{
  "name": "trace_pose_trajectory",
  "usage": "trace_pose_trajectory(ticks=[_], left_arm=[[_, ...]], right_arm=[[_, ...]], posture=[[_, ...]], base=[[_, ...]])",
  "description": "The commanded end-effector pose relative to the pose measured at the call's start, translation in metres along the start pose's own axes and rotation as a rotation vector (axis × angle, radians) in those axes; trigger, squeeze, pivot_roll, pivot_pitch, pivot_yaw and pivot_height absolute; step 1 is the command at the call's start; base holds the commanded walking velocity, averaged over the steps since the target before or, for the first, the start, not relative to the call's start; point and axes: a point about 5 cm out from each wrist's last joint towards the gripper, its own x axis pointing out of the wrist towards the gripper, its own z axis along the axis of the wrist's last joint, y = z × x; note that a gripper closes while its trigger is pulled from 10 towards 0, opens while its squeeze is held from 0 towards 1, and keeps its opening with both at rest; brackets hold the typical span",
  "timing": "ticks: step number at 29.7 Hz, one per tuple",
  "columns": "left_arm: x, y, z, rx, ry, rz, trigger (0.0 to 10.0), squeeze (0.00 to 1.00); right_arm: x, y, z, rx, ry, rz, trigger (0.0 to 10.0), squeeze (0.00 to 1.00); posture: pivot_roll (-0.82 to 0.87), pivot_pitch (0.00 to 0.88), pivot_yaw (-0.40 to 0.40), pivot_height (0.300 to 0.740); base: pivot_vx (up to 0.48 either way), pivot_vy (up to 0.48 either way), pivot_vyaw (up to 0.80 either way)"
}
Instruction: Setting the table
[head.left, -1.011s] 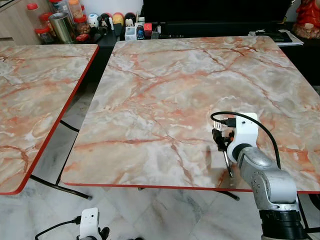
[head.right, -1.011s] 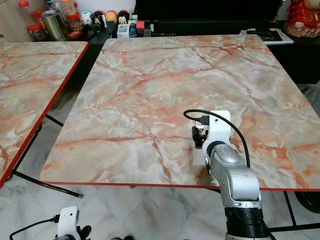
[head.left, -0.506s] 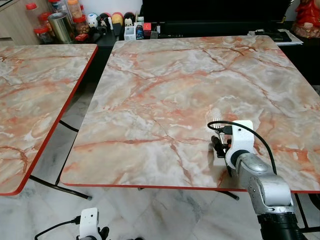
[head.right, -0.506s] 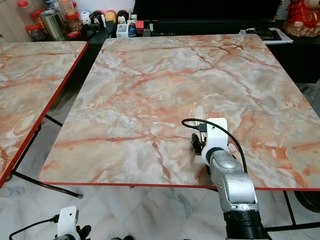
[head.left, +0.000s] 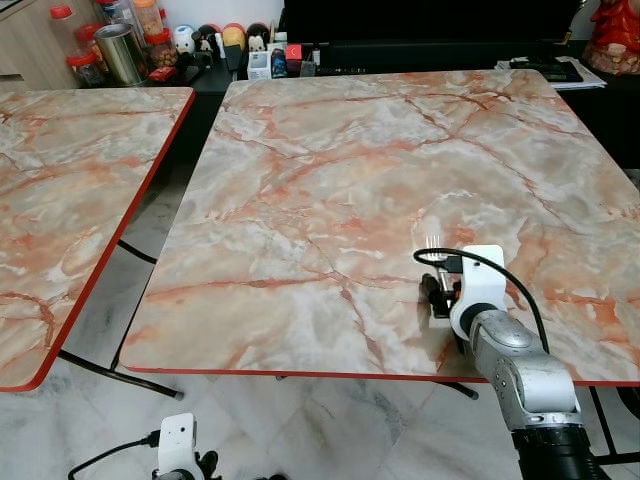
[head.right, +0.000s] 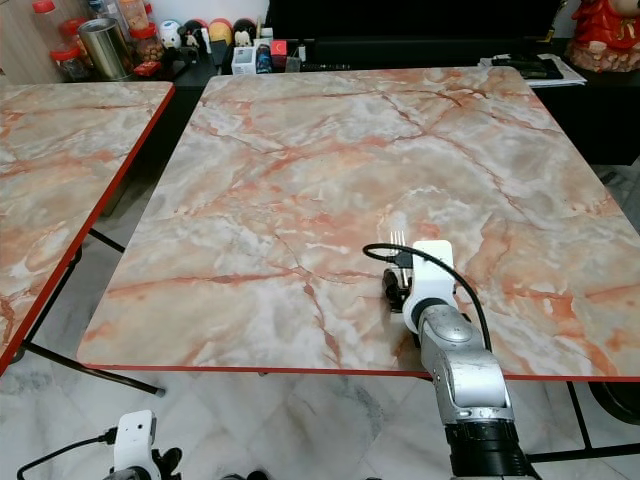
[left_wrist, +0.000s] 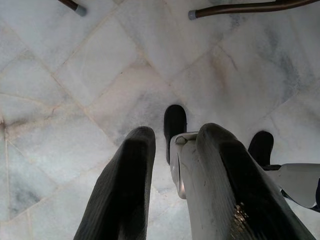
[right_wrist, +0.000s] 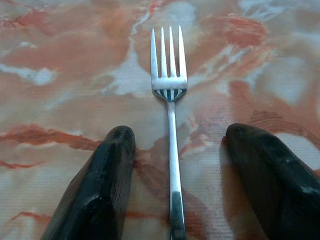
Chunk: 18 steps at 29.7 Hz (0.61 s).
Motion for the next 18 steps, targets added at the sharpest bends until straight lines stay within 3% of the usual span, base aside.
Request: trace_pose_trajectory(ticks=[1, 4, 5, 6, 7, 18], left_arm=[[-0.0006, 0.0028, -0.0023, -0.022, 0.014, 0.012, 10.0, 0.00], [-0.0006, 0.0032, -0.0022, -0.024, 0.014, 0.013, 10.0, 0.00], [-0.0008, 0.0038, -0.0023, -0.025, 0.014, 0.014, 10.0, 0.00], [-0.0008, 0.0038, -0.0023, -0.026, 0.014, 0.015, 10.0, 0.00], [-0.0007, 0.0038, -0.0023, -0.027, 0.015, 0.015, 10.0, 0.00], [-0.0004, 0.0027, -0.0014, -0.034, 0.011, 0.014, 10.0, 0.00]], right_arm=[[0.0013, -0.0004, -0.0036, 0.005, 0.010, 0.000, 10.0, 0.00], [0.0018, -0.0008, -0.0042, 0.006, 0.010, 0.001, 10.0, 0.00], [0.0015, -0.0004, -0.0043, 0.006, 0.009, 0.005, 6.6, 0.00], [0.0014, -0.0003, -0.0044, 0.006, 0.008, 0.008, 6.6, 0.00], [0.0015, -0.0003, -0.0043, 0.006, 0.007, 0.010, 0.0, 0.00], [0.0011, -0.0020, -0.0003, -0.011, -0.006, 0.015, 0.0, 0.00]], posture=[[-0.06, 0.144, 0.060, 0.740], [-0.06, 0.144, 0.059, 0.740], [-0.06, 0.144, 0.059, 0.740], [-0.06, 0.145, 0.058, 0.740], [-0.06, 0.145, 0.057, 0.740], [-0.06, 0.146, 0.052, 0.740]], base=[[0.000, 0.000, 0.00], [0.000, 0.000, 0.00], [0.000, 0.000, 0.00], [0.000, 0.000, 0.00], [0.000, 0.000, 0.00], [0.000, 0.000, 0.00]])
